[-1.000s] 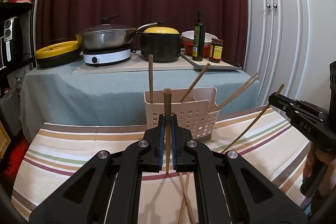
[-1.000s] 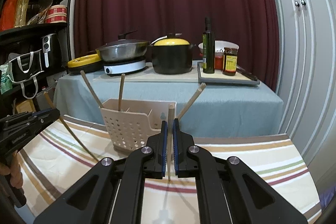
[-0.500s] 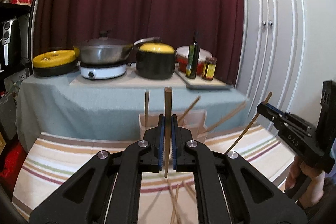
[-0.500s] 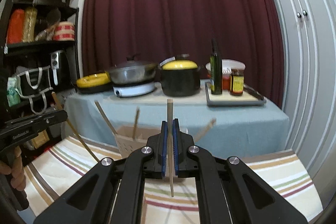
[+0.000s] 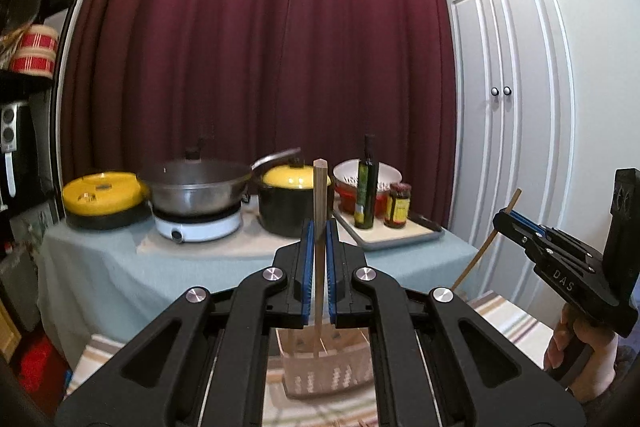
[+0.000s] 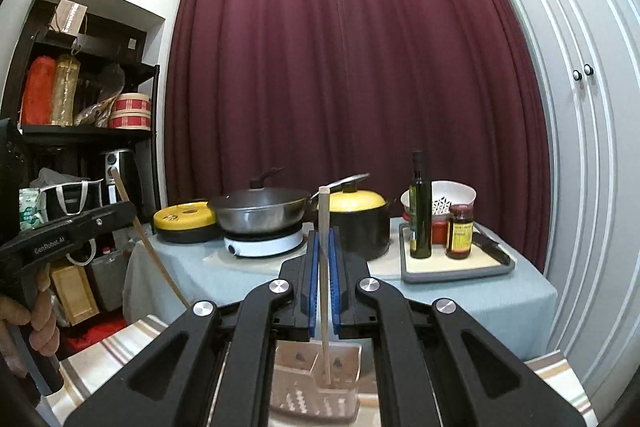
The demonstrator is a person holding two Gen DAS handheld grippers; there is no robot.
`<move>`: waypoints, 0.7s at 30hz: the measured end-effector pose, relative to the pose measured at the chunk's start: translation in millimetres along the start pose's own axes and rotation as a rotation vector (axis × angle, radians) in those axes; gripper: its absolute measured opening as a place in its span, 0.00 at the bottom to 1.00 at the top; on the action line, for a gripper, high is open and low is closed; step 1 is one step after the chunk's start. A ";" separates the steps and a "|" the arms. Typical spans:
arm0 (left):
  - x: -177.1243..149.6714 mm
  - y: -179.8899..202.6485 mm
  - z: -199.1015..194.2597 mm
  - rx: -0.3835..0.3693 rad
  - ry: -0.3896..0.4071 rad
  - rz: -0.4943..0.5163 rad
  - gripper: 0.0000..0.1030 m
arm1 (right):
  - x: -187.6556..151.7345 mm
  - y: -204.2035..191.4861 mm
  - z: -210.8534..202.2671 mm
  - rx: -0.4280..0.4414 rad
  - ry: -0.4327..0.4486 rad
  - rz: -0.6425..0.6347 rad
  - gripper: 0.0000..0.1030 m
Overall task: Organize utensils
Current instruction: 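Lift both held chopsticks upright and carry them over the white caddy, then open both grippers to drop the chopsticks into the caddy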
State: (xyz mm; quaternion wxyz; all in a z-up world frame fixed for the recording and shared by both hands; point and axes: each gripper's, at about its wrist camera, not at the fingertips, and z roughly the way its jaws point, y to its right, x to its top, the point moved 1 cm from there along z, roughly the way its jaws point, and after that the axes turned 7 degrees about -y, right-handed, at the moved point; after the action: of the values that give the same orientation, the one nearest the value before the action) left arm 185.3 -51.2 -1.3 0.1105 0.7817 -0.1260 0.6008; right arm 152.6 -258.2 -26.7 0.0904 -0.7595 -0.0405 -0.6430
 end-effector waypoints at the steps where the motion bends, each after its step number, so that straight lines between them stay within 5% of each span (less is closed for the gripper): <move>1: 3.2 -0.8 5.7 0.002 0.003 -0.001 0.06 | 1.4 0.8 6.0 -0.002 0.000 -0.001 0.05; 9: -2.4 -3.9 48.1 0.036 -0.017 0.000 0.06 | -10.1 4.8 50.2 -0.004 -0.049 -0.002 0.05; 21: -51.2 -10.2 96.7 0.008 -0.164 -0.014 0.08 | -56.8 7.3 89.7 -0.008 -0.191 0.017 0.06</move>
State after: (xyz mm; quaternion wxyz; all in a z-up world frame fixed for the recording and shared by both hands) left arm 264.2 -69.6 -75.5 0.1009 0.8296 -0.1266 0.5344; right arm 231.1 -245.3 -97.3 0.0884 -0.8179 -0.0401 -0.5671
